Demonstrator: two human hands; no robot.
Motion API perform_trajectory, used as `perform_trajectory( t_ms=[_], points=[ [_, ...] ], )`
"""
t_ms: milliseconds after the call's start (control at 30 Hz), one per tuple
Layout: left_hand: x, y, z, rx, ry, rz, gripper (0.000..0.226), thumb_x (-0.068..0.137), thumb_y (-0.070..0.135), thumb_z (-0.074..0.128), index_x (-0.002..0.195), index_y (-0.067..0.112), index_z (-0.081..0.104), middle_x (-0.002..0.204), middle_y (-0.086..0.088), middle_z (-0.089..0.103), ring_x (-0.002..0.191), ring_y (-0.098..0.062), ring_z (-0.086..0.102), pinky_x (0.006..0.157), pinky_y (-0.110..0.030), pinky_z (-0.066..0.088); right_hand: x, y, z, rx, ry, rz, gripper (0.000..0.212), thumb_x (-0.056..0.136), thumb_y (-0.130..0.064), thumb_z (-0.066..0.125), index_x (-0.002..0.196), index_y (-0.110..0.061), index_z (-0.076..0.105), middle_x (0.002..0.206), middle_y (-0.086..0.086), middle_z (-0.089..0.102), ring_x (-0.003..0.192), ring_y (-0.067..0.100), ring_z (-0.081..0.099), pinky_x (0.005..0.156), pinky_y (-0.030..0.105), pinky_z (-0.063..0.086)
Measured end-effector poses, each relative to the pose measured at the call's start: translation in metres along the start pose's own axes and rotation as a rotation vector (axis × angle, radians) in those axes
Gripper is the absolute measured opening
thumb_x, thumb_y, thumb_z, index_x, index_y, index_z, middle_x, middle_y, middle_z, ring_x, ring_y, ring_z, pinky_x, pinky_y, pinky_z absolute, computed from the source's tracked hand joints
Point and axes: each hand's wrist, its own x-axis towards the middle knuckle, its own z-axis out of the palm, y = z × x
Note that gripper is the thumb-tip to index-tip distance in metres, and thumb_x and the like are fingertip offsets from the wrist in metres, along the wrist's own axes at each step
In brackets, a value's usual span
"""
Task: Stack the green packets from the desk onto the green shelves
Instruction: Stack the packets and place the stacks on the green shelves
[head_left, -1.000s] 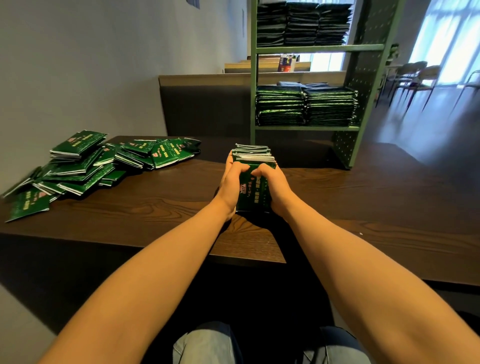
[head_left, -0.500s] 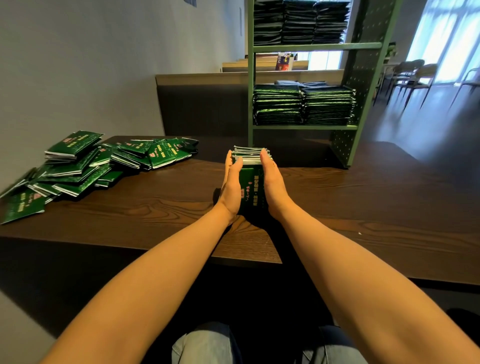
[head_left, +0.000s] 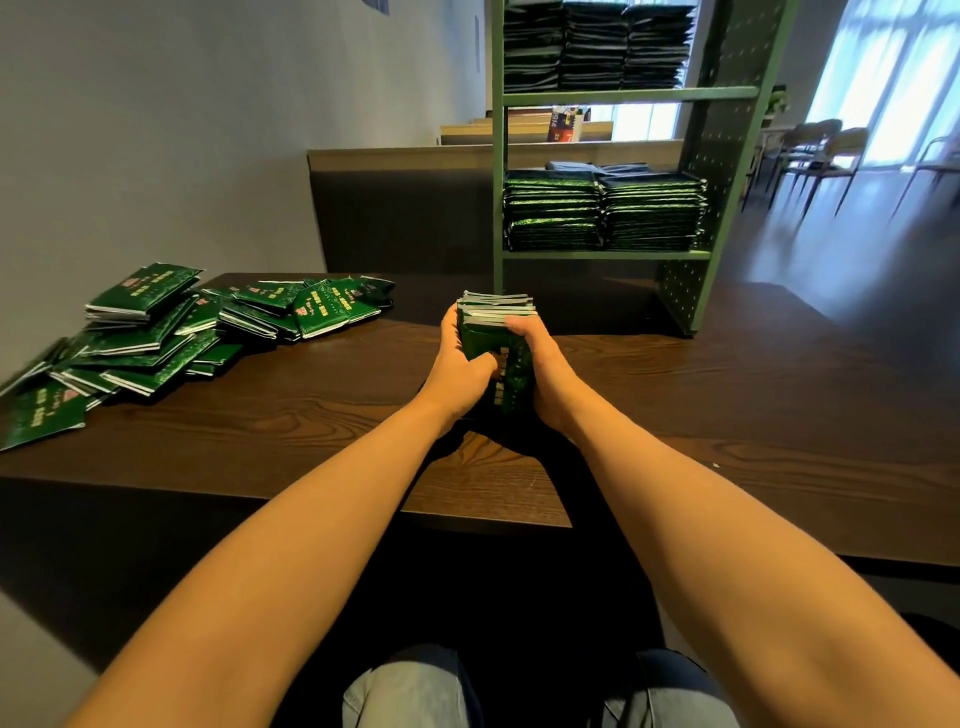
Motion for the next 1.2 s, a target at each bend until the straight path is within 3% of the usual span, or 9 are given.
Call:
perform_trajectory(
  t_ms=[67, 133, 333, 433, 533, 700, 867, 1000, 1200],
  points=[
    [0.005, 0.003, -0.003, -0.055, 0.028, -0.051, 0.08, 0.089, -0.01, 0.047, 0.153, 0.027, 0.018, 0.129, -0.005, 0.054, 0.112, -0.018, 0.057, 0.082, -0.03, 0.052, -0.004, -0.007, -0.005, -0.109, -0.074, -0.034, 0.091, 0.061, -0.027, 0.07, 0.148, -0.019, 0.045, 0.138, 0.012, 0.062, 0.127, 0.029, 0.061, 0.109, 0.05, 0.049],
    [0.006, 0.01, -0.004, -0.154, 0.048, -0.113, 0.074, 0.083, -0.011, 0.044, 0.147, 0.024, 0.029, 0.122, -0.011, 0.058, 0.105, -0.024, 0.059, 0.078, -0.038, 0.054, -0.002, -0.011, -0.008, -0.254, -0.104, -0.077, 0.09, 0.059, -0.011, 0.065, 0.146, -0.017, 0.043, 0.135, 0.01, 0.063, 0.126, 0.026, 0.061, 0.11, 0.049, 0.049],
    [0.005, 0.017, -0.004, -0.443, 0.065, -0.229, 0.08, 0.057, -0.01, 0.05, 0.134, 0.012, 0.047, 0.126, -0.026, 0.059, 0.11, -0.041, 0.061, 0.064, -0.043, 0.059, 0.004, -0.016, -0.013, -0.515, -0.105, -0.11, 0.105, 0.074, 0.001, 0.077, 0.157, -0.018, 0.016, 0.135, 0.007, 0.052, 0.126, 0.024, 0.056, 0.105, 0.042, 0.051],
    [0.002, 0.019, -0.012, -0.386, 0.063, -0.244, 0.069, 0.073, -0.01, 0.052, 0.137, 0.017, 0.048, 0.116, -0.019, 0.062, 0.095, -0.031, 0.063, 0.062, -0.036, 0.057, 0.002, -0.021, -0.017, -0.651, -0.054, -0.137, 0.1, 0.079, -0.002, 0.079, 0.157, -0.018, 0.019, 0.133, 0.006, 0.052, 0.123, 0.023, 0.056, 0.102, 0.038, 0.052],
    [0.006, 0.019, -0.031, -0.049, 0.1, -0.197, 0.086, 0.075, 0.009, 0.068, 0.15, 0.031, 0.029, 0.139, -0.012, 0.049, 0.123, -0.03, 0.051, 0.087, -0.045, 0.049, 0.003, -0.033, -0.021, -0.945, -0.001, -0.164, 0.098, 0.076, -0.019, 0.083, 0.155, -0.019, 0.025, 0.13, 0.007, 0.057, 0.116, 0.026, 0.06, 0.098, 0.04, 0.053],
    [0.007, 0.042, -0.04, 0.748, -0.144, 0.259, 0.106, 0.072, 0.017, 0.081, 0.156, 0.016, 0.017, 0.159, -0.012, 0.022, 0.147, -0.026, 0.023, 0.117, -0.044, 0.029, 0.007, -0.06, -0.016, -1.408, -0.108, -0.058, 0.079, 0.071, -0.032, 0.086, 0.135, -0.015, 0.042, 0.116, 0.008, 0.062, 0.102, 0.027, 0.062, 0.086, 0.043, 0.057],
    [0.023, 0.056, -0.023, 1.394, -0.435, 0.054, 0.098, 0.056, 0.051, 0.077, 0.14, 0.023, 0.035, 0.125, -0.001, 0.048, 0.12, -0.028, 0.05, 0.099, -0.052, 0.048, 0.009, -0.066, -0.008, -1.559, -0.248, 0.017, 0.075, 0.068, -0.033, 0.089, 0.129, -0.021, 0.046, 0.112, 0.004, 0.061, 0.102, 0.023, 0.062, 0.094, 0.045, 0.057],
    [0.023, 0.044, -0.018, 1.491, -0.468, 0.041, 0.087, 0.071, 0.042, 0.074, 0.143, 0.021, 0.03, 0.128, -0.006, 0.039, 0.119, -0.028, 0.045, 0.096, -0.051, 0.049, 0.011, -0.057, -0.008, -1.611, -0.277, 0.051, 0.077, 0.071, -0.04, 0.088, 0.132, -0.019, 0.047, 0.117, 0.005, 0.059, 0.108, 0.024, 0.061, 0.1, 0.045, 0.055],
    [0.029, 0.051, -0.017, 1.568, -0.489, 0.049, 0.074, 0.068, 0.041, 0.074, 0.128, 0.02, 0.036, 0.111, -0.001, 0.038, 0.11, -0.024, 0.043, 0.094, -0.052, 0.048, 0.013, -0.061, -0.009, -1.576, -0.297, 0.084, 0.079, 0.076, -0.039, 0.087, 0.135, -0.017, 0.04, 0.119, 0.005, 0.058, 0.109, 0.024, 0.061, 0.101, 0.043, 0.053]
  ],
)
